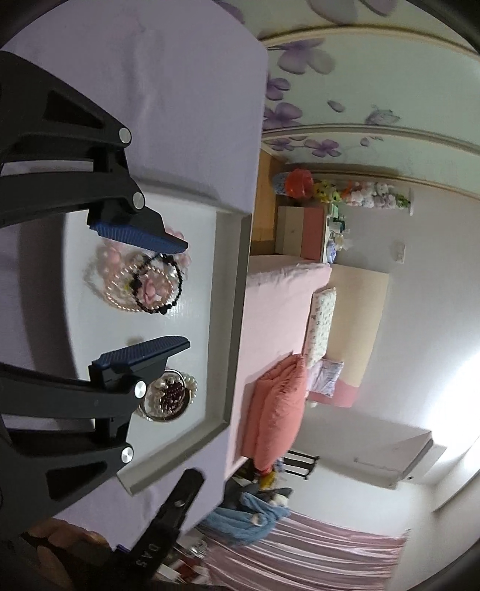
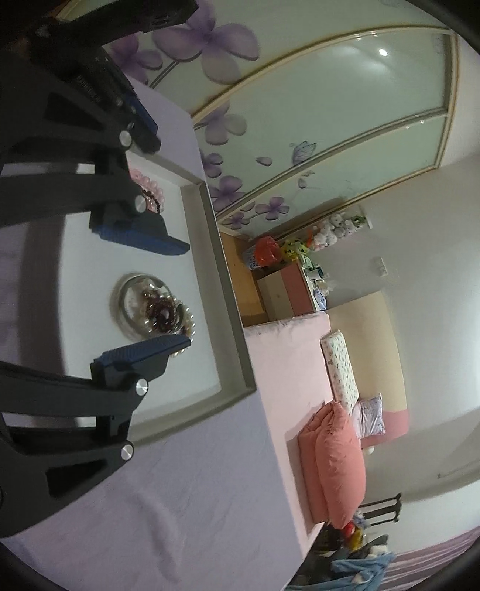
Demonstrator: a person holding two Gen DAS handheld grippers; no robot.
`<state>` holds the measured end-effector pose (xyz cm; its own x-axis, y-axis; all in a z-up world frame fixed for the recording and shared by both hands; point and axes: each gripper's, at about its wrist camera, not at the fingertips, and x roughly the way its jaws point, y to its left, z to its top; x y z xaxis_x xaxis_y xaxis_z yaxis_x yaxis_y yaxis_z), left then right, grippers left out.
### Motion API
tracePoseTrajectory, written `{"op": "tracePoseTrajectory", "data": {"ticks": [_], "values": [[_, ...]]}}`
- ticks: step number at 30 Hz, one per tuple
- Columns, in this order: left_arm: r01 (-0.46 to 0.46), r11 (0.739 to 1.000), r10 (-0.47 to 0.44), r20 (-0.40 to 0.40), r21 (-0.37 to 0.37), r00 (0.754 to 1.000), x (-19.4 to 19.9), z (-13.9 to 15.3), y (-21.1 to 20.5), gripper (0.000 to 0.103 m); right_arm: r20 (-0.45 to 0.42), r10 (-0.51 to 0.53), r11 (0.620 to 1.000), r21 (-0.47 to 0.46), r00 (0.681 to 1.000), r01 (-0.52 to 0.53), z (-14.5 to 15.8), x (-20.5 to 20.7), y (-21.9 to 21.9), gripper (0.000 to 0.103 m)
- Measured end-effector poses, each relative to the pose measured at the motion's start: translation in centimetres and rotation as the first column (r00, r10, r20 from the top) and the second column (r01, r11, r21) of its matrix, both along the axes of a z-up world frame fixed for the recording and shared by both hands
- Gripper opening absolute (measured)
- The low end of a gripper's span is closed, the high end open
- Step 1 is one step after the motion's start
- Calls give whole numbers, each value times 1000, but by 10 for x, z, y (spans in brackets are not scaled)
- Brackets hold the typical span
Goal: Organize jewelry
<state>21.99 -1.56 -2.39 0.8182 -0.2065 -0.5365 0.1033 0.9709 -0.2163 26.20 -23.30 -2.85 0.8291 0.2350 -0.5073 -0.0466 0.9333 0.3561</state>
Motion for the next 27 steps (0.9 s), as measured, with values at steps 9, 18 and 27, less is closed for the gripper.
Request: {"op": "tracePoseTrajectory", "data": {"ticks": [9,18,27], "values": [[-84,995,80,68,58,994,-74,21,31,79,37,12,995,-102,999,-8,21,-80,9,72],[-178,969,144,196,172,970,-148,36,25,101,120,31,975,-223,992,-4,39,-158,34,99],[-225,957,171,271,181,947,-191,45,16,101,177,20,960,-277,984,30,45,-209,45,99]]}}
